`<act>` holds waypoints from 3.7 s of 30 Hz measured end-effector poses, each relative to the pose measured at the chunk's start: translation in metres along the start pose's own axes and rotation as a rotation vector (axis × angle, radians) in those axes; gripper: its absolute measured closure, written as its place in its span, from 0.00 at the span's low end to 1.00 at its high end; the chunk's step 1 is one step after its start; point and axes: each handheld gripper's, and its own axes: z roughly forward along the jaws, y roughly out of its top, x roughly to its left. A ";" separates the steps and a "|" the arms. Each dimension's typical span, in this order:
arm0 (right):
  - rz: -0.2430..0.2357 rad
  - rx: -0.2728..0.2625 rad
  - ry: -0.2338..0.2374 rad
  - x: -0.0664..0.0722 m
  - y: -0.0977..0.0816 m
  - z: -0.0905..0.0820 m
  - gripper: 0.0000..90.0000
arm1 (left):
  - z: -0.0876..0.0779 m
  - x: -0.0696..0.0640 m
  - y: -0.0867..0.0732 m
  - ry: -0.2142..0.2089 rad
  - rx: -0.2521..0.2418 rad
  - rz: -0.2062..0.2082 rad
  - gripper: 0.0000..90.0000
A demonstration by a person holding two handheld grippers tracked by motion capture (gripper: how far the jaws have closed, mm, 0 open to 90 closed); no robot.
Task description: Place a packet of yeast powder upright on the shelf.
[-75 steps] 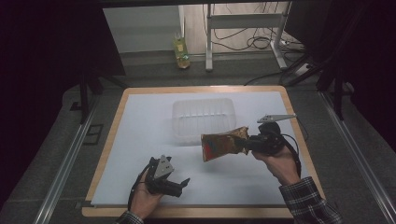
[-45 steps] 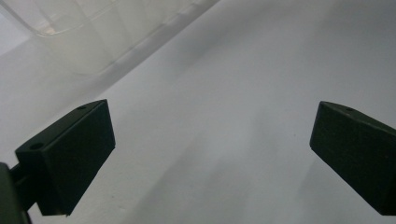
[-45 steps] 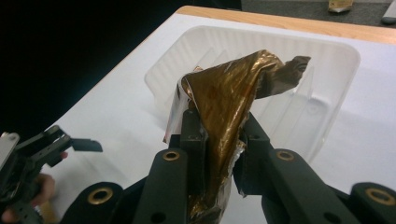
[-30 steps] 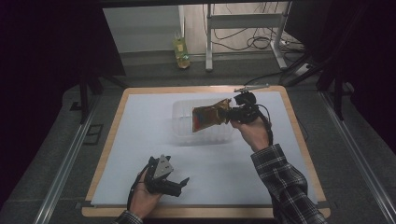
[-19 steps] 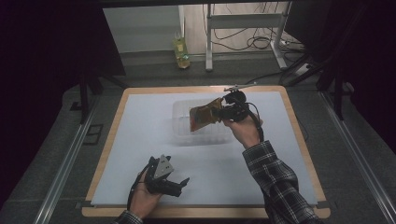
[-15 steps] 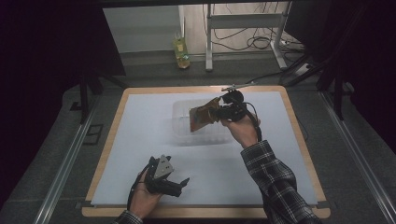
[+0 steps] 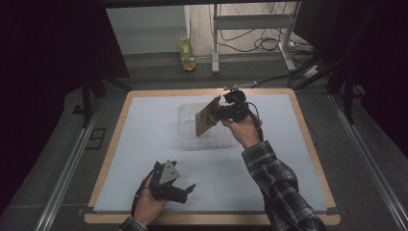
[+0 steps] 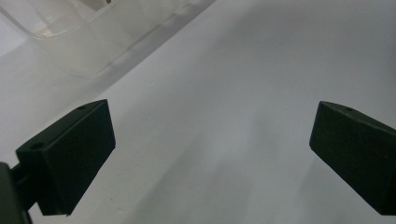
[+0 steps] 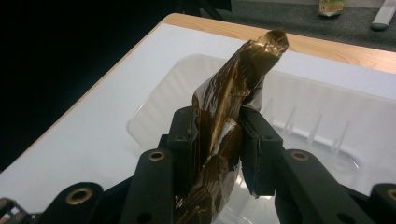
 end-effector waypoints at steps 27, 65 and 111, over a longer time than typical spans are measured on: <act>0.082 -0.049 -0.024 -0.010 0.004 0.058 0.81 | -0.001 0.002 0.000 0.003 -0.011 -0.007 0.00; -0.138 -0.015 0.025 0.008 -0.001 0.040 0.27 | -0.001 0.003 0.000 0.001 -0.016 -0.012 0.00; -0.344 0.021 0.116 0.025 -0.044 0.001 0.08 | -0.002 0.003 0.001 -0.002 -0.033 -0.039 0.00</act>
